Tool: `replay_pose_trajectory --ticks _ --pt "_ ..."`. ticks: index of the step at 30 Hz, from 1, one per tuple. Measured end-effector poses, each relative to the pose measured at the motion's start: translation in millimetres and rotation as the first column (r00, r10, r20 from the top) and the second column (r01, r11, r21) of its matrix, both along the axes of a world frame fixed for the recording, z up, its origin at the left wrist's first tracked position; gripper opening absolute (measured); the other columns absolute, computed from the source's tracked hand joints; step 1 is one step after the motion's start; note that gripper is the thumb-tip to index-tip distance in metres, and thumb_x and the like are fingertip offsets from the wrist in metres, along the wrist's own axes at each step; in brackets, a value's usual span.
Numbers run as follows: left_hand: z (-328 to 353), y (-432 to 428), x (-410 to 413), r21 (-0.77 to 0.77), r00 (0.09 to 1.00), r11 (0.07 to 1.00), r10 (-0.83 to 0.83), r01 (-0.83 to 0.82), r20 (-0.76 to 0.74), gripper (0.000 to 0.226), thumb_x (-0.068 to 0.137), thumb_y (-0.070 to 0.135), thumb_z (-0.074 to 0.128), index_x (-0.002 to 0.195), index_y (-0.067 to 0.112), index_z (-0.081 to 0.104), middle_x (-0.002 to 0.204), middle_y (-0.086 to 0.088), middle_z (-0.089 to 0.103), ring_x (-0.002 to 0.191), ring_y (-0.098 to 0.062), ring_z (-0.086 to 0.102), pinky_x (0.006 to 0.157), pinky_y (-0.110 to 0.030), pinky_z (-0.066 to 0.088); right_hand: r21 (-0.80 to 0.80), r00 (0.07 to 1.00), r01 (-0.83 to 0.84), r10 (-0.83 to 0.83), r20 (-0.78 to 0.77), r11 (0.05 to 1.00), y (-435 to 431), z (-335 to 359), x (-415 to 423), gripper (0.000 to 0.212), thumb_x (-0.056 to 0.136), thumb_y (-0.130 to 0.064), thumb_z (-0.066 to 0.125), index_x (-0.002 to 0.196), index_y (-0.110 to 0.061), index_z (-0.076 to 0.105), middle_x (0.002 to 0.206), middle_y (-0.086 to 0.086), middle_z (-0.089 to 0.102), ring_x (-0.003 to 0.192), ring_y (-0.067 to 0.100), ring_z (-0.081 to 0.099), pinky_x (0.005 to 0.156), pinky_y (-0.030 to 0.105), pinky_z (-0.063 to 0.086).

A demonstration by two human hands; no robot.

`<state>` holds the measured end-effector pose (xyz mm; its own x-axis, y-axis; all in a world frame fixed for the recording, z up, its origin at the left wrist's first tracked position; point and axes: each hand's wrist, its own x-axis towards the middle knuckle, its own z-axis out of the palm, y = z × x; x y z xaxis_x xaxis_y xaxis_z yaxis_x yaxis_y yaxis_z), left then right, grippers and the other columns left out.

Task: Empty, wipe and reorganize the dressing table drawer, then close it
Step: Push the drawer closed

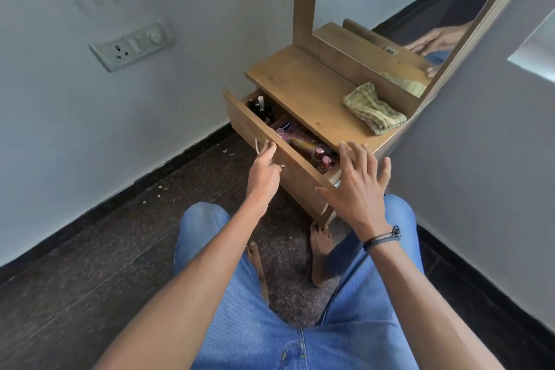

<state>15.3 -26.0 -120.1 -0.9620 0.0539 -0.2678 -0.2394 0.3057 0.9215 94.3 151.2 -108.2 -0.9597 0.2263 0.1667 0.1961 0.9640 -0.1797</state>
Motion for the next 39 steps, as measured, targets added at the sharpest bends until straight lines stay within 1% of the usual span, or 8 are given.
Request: replay_pose_trajectory --ticks 8,15,18,23,28,30,32,39 --pt "4.6 25.2 -18.7 0.041 0.999 0.999 -0.034 0.032 0.035 0.059 0.100 -0.005 0.040 0.152 0.023 0.041 0.163 0.008 0.027 0.147 -0.019 0.032 0.116 -0.036 0.031 0.001 0.996 0.010 -0.010 -0.087 1.000 11.2 5.1 -14.0 0.075 0.074 -0.038 0.081 0.140 -0.020 0.051 0.135 0.000 0.050 0.129 0.026 0.046 0.121 0.052 0.021" --pt "4.8 41.7 -32.2 0.058 0.995 0.995 -0.081 0.078 0.064 0.068 0.092 -0.016 0.032 0.151 0.017 0.042 0.162 0.012 0.027 0.146 -0.014 0.033 0.120 -0.039 0.032 -0.005 0.983 -0.008 0.007 -0.181 1.000 20.2 -1.7 -22.3 0.057 0.074 -0.017 0.081 0.126 -0.021 0.060 0.123 -0.002 0.054 0.111 0.024 0.052 0.098 0.039 0.041" --pt "7.7 48.6 -34.5 0.048 0.991 0.995 -0.097 0.092 0.093 0.070 0.093 -0.013 0.033 0.152 0.023 0.041 0.161 0.018 0.028 0.131 -0.006 0.046 0.090 -0.021 0.050 0.032 0.976 -0.008 0.015 -0.218 0.999 23.4 -5.8 -25.2 0.052 0.073 -0.008 0.074 0.121 -0.022 0.059 0.121 -0.002 0.052 0.107 0.024 0.051 0.093 0.039 0.040" --pt "8.7 58.9 -43.2 0.060 0.988 0.995 -0.085 0.078 0.127 0.070 0.091 -0.007 0.034 0.153 0.026 0.040 0.158 0.006 0.037 0.066 0.015 0.054 0.047 -0.001 0.037 0.056 0.976 0.010 0.002 -0.218 0.998 25.4 -9.3 -30.7 0.047 0.073 -0.005 0.069 0.115 -0.022 0.056 0.122 -0.001 0.052 0.105 0.025 0.049 0.086 0.040 0.036" --pt "7.7 63.0 -46.3 0.010 0.988 0.997 -0.082 0.082 0.132 0.069 0.091 -0.008 0.032 0.153 0.021 0.038 0.159 0.002 0.036 0.081 0.018 0.049 0.048 0.003 0.032 0.047 0.977 0.027 -0.017 -0.211 0.999 28.0 -14.3 -32.4 0.048 0.071 -0.003 0.069 0.113 -0.023 0.058 0.123 0.000 0.051 0.105 0.026 0.049 0.086 0.040 0.035" --pt "8.0 62.1 -45.4 -0.011 0.987 0.997 -0.073 0.076 0.144 0.069 0.090 -0.007 0.032 0.153 0.021 0.038 0.159 0.002 0.037 0.106 0.006 0.048 0.062 0.004 0.034 0.039 0.974 0.025 -0.015 -0.227 0.999 26.3 -16.2 -34.9 0.049 0.071 -0.003 0.071 0.114 -0.024 0.059 0.123 0.000 0.051 0.106 0.026 0.048 0.087 0.040 0.034" --pt "7.6 62.7 -44.3 -0.039 0.987 0.996 -0.075 0.081 0.140 0.068 0.091 -0.006 0.033 0.153 0.020 0.039 0.159 0.001 0.037 0.131 -0.009 0.044 0.090 -0.007 0.033 0.021 0.972 0.027 -0.022 -0.232 0.999 24.4 -17.1 -36.1 0.050 0.070 -0.004 0.071 0.113 -0.025 0.059 0.123 0.000 0.051 0.106 0.026 0.048 0.088 0.040 0.033" --pt "13.9 61.1 -45.3 -0.157 0.979 0.973 -0.151 0.172 0.135 0.064 0.095 -0.001 0.035 0.155 0.020 0.034 0.161 -0.002 0.033 0.146 -0.024 0.032 0.116 -0.037 0.028 -0.038 0.972 0.038 -0.045 -0.232 0.999 16.3 -17.1 -35.6 0.053 0.062 -0.001 0.068 0.108 -0.026 0.059 0.117 0.000 0.052 0.095 0.025 0.047 0.084 0.039 0.038"
